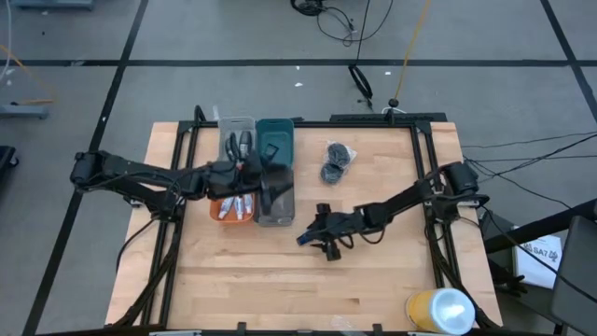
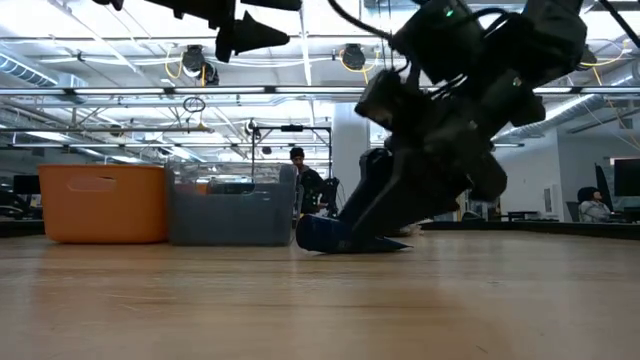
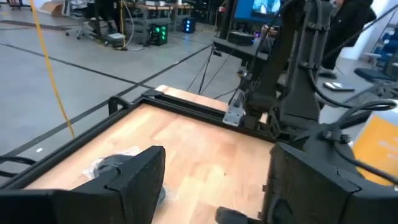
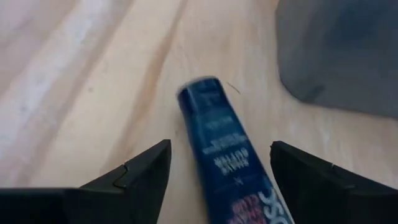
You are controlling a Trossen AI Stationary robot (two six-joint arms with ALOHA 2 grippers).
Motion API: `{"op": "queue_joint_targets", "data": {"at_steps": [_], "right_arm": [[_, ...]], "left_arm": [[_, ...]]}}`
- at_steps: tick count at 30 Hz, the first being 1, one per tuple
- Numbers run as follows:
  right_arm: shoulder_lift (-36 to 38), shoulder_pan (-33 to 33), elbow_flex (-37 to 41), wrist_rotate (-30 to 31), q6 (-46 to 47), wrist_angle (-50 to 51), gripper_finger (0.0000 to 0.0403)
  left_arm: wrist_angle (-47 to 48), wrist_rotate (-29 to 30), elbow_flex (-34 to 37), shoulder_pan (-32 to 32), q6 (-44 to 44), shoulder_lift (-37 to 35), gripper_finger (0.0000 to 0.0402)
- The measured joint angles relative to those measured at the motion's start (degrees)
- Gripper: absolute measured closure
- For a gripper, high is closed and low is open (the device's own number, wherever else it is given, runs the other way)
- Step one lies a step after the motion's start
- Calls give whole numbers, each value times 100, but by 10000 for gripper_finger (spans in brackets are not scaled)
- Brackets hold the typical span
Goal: Pick & Place Travel size toiletries
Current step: Put the blue shave cream into the blue bin
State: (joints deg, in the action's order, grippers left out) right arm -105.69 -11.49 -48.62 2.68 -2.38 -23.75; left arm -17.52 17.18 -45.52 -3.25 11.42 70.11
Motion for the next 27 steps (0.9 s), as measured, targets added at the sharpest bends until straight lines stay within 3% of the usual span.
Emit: {"op": "queue_joint_targets", "data": {"at_steps": [5, 10, 18, 27], "right_arm": [[-230, 202, 2, -294, 159, 1, 129], [-372, 338, -16, -742, 428, 107, 145], [-96, 326, 6, -891, 276, 476, 215], [681, 315, 24, -713, 173, 1190, 303]], "left_arm": [[124, -11, 0, -107, -4, 0, 107], [388, -5, 0, -140, 57, 4, 107], [586, -18, 0, -143, 312, 424, 107], [153, -182, 0, -128, 398, 1055, 107]]}}
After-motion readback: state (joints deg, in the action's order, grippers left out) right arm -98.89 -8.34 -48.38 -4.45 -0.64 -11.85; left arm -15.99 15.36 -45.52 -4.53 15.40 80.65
